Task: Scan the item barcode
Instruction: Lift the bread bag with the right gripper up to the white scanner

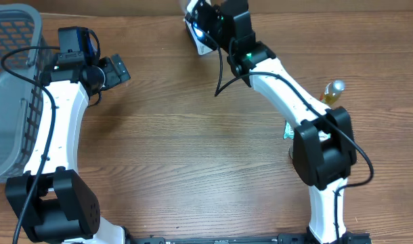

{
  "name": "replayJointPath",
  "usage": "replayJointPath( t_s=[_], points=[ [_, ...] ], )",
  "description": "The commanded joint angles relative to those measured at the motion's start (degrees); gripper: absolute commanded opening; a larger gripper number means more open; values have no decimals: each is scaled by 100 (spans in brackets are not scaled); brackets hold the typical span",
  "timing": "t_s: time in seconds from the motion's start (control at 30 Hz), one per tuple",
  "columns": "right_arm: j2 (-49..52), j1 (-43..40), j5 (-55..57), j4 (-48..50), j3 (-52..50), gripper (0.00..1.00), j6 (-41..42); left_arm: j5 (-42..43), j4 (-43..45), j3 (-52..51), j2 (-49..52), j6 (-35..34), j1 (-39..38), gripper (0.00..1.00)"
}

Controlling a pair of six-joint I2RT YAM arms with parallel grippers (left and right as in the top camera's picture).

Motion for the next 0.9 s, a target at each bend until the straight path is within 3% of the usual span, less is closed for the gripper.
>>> replayJointPath(
  t_s=[0.0, 0.2, 0.87],
  points=[
    [155, -15, 118, 149, 125, 4, -804, -81, 15, 92, -37, 28, -13, 99],
    [264, -15, 452, 389, 125, 4, -1749, -81, 15, 92, -37, 28, -13, 100],
    [269, -9, 409, -9, 116, 4, -1047, -81, 15, 92, -37, 28, -13, 100]
  ],
)
